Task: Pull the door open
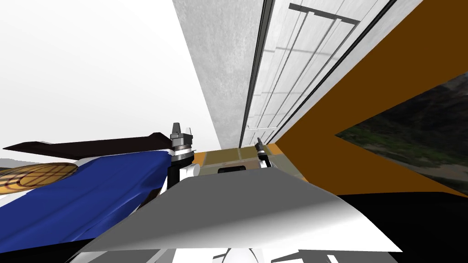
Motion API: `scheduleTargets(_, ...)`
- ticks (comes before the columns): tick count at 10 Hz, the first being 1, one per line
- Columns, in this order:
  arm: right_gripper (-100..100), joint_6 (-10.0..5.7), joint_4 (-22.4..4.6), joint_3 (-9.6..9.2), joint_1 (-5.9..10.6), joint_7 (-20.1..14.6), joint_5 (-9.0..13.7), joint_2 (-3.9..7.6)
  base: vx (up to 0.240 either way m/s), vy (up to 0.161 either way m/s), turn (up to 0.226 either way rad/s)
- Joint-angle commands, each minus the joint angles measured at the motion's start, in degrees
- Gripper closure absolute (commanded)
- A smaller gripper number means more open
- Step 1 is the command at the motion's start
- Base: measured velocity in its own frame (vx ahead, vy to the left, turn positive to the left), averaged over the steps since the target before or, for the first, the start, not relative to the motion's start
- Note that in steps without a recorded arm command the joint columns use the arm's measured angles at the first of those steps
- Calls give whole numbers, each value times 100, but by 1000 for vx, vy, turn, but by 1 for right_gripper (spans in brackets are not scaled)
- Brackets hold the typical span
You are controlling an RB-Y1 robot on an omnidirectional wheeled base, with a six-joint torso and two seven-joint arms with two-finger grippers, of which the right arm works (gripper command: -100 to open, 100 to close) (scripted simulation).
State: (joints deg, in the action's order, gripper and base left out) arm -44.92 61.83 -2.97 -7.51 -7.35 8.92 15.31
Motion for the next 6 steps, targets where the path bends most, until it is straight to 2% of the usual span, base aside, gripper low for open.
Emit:
scheduleTargets(1,-100,-98,-286,-6,103,-62,33,50,80,-47,103)
scheduleTargets(6,-100,-306,-1106,-16,347,-234,130,202,85,-50,97)
